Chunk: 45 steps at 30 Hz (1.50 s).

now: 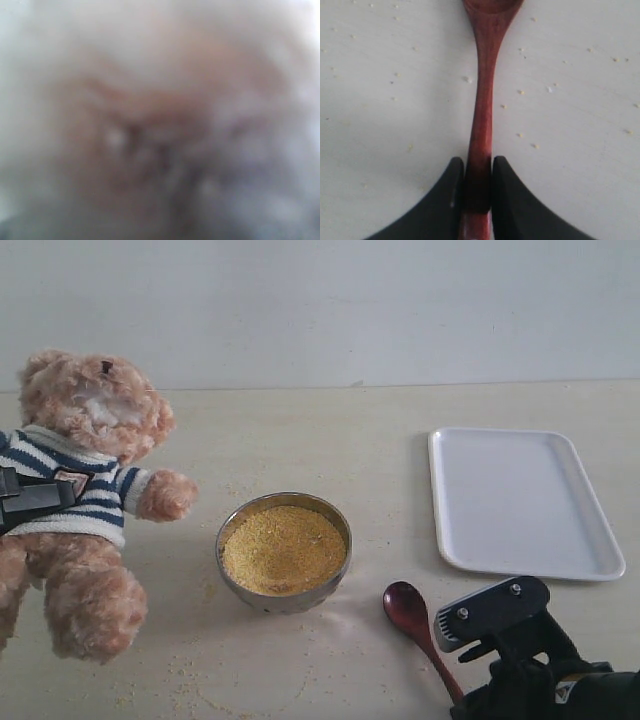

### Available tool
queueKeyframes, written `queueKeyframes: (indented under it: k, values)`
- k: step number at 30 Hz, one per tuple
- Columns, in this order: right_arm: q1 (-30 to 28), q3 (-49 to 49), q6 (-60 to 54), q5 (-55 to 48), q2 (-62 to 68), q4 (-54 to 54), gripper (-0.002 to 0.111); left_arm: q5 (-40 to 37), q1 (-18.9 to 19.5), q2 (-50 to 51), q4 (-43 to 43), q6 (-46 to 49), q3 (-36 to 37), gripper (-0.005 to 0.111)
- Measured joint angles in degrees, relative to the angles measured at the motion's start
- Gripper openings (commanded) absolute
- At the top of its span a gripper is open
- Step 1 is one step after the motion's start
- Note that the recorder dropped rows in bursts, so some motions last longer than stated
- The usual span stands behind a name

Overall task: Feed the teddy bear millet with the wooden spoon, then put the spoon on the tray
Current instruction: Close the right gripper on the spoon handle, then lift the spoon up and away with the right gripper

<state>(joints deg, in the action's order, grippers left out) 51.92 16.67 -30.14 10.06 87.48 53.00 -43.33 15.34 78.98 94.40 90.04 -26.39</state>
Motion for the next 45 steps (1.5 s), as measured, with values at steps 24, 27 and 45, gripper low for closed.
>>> queueKeyframes:
  k: [24, 27, 45]
  values:
    - [0.0, 3.6, -12.0, -3.1, -18.0, 0.8, 0.000, 0.0, 0.0, 0.0, 0.0, 0.0, 0.0, 0.005]
    - [-2.0, 9.8, -19.6, -3.1, -19.9, 0.8, 0.000, -0.1, 0.0, 0.0, 0.6, 0.0, 0.0, 0.005]
    - [-36.8, 35.4, -80.0, 16.7, -10.5, 19.6, 0.000, -0.1, 0.0, 0.4, 4.4, -0.4, 0.0, 0.005]
